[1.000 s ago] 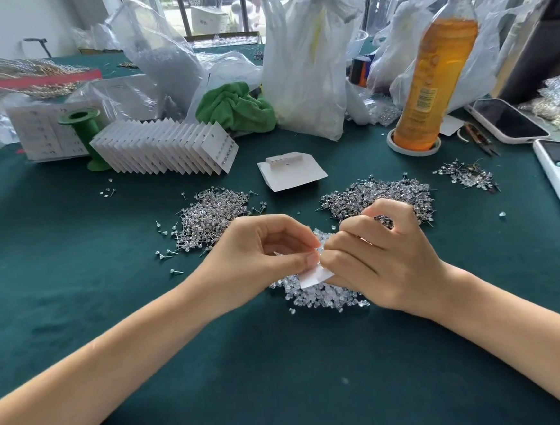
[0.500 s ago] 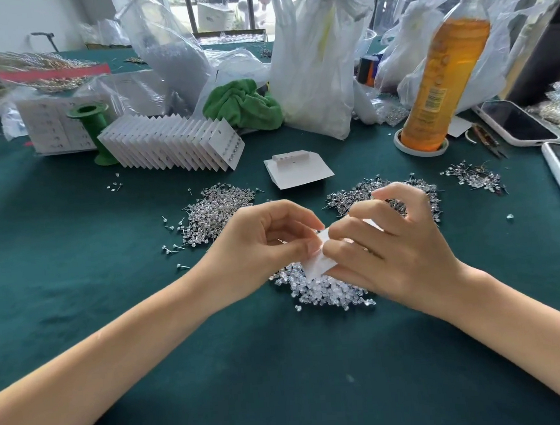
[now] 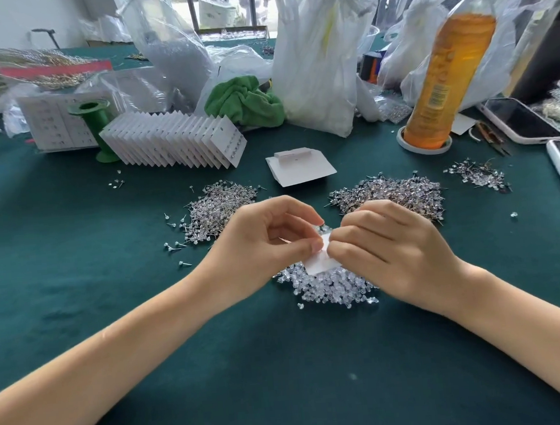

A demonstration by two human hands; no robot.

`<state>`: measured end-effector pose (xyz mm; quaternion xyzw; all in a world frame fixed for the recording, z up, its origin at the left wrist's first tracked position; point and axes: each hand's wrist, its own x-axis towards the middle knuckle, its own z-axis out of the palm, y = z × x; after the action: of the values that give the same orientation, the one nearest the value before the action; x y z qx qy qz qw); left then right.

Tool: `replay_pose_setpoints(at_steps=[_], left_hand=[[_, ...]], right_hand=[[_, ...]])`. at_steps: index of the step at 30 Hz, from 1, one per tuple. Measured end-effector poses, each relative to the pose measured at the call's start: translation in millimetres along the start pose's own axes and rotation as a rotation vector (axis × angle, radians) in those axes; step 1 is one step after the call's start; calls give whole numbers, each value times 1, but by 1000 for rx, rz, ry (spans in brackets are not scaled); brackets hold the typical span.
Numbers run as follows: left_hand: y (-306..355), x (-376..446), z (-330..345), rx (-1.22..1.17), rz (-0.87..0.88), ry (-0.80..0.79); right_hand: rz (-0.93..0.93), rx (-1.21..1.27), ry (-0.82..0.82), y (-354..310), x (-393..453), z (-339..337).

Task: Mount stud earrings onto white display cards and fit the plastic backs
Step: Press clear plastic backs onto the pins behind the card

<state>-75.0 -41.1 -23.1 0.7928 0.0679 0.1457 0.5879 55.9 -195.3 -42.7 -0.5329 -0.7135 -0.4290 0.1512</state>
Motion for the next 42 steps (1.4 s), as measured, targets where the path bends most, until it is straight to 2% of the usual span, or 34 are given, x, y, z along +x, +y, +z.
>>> replay_pose_setpoints(at_steps=[15, 42], left_hand=[[-1, -1, 1, 46, -34, 45], [4, 0, 2, 244, 106, -56]], right_hand=[[-2, -1, 6, -4, 0, 1], [12, -81, 50, -7, -1, 1]])
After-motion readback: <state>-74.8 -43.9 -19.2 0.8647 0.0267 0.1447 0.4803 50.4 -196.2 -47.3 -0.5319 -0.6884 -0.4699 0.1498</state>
